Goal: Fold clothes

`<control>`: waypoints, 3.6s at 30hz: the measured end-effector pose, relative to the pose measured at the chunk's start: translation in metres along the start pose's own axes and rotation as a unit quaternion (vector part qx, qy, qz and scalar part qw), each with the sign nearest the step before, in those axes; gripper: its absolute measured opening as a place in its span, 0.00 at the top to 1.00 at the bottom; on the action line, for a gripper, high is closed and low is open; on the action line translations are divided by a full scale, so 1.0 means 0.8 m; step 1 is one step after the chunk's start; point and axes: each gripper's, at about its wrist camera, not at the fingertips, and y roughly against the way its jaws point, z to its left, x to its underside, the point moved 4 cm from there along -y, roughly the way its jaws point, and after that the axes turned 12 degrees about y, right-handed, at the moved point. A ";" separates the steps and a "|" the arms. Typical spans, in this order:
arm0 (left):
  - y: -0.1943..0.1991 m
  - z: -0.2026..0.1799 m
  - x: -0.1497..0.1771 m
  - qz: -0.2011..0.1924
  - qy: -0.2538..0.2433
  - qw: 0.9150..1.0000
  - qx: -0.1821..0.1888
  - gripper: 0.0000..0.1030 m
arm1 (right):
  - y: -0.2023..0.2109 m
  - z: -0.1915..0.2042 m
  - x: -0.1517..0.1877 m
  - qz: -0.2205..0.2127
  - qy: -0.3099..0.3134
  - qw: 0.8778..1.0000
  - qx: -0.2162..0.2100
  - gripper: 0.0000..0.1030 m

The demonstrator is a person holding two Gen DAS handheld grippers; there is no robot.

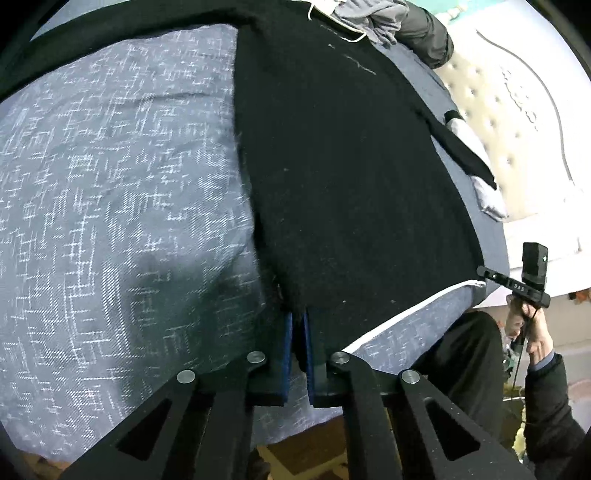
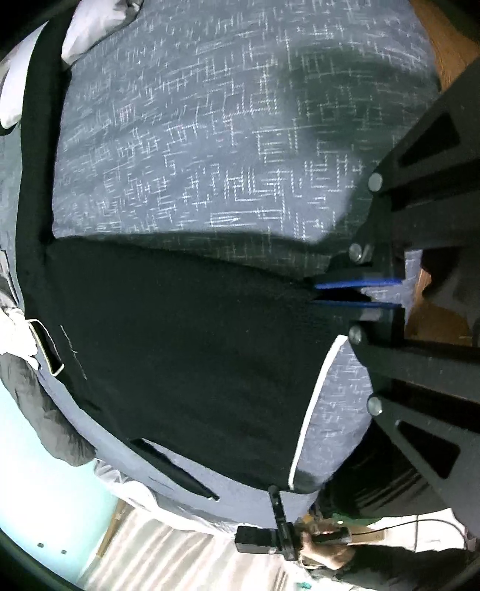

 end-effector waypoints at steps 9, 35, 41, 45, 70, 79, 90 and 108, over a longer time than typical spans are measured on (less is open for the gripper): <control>0.012 0.014 -0.012 -0.022 0.017 0.999 -0.018 0.72 | 0.016 -0.022 -0.006 -0.020 -0.006 1.000 0.003 0.87; 0.001 0.003 -0.153 -0.274 0.080 0.958 -0.028 0.54 | 0.211 -0.395 -0.164 -0.216 -0.237 0.916 0.241 0.46; -0.008 0.009 -0.158 -0.293 0.087 0.952 -0.028 0.54 | 0.189 -0.420 -0.180 -0.200 -0.232 0.919 0.247 0.46; -0.009 0.011 -0.162 -0.299 0.087 0.950 -0.028 0.54 | 0.174 -0.410 -0.192 -0.198 -0.190 0.926 0.257 0.46; 0.007 0.004 -0.127 -0.296 0.047 0.954 -0.005 0.54 | 0.173 -0.022 -0.345 -0.279 0.056 0.953 0.099 0.93; 0.029 0.012 -0.112 -0.301 0.044 0.952 0.010 0.54 | 0.014 0.209 -0.322 -0.177 0.161 0.971 -0.021 0.93; 0.029 0.018 -0.108 -0.285 0.040 0.957 0.023 0.53 | -0.156 0.269 -0.241 -0.057 0.184 0.980 -0.050 0.90; -0.032 -0.066 -0.132 -0.229 -0.032 0.972 0.036 0.53 | -0.033 0.030 -0.278 -0.129 0.093 0.980 0.124 0.55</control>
